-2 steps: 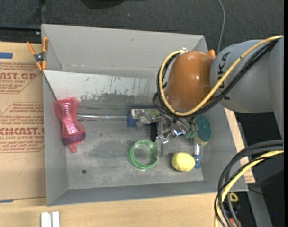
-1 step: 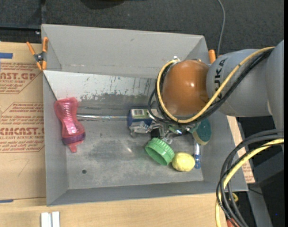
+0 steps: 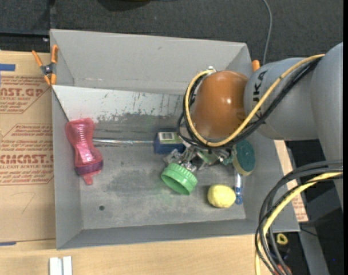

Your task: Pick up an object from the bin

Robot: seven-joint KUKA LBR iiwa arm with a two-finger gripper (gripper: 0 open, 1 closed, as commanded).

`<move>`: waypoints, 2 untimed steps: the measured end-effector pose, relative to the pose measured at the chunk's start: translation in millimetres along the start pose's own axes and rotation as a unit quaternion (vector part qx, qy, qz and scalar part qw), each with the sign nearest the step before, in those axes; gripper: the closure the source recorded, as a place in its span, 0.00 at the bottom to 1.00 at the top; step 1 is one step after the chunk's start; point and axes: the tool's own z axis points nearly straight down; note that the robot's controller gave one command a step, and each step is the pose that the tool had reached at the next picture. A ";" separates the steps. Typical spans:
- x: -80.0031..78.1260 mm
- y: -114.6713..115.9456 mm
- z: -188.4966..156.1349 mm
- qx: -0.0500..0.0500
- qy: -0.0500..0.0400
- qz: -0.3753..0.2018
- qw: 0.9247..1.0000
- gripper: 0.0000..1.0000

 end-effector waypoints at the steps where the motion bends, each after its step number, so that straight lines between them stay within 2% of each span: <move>1: 0.0 0.0 0.0 0.000 0.000 0.000 1.000 1.00; 2: 1.5 2.1 -28.5 -0.003 0.003 0.000 1.000 1.00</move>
Offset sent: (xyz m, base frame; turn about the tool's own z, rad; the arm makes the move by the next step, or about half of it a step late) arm 0.0000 0.0000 0.0645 0.0001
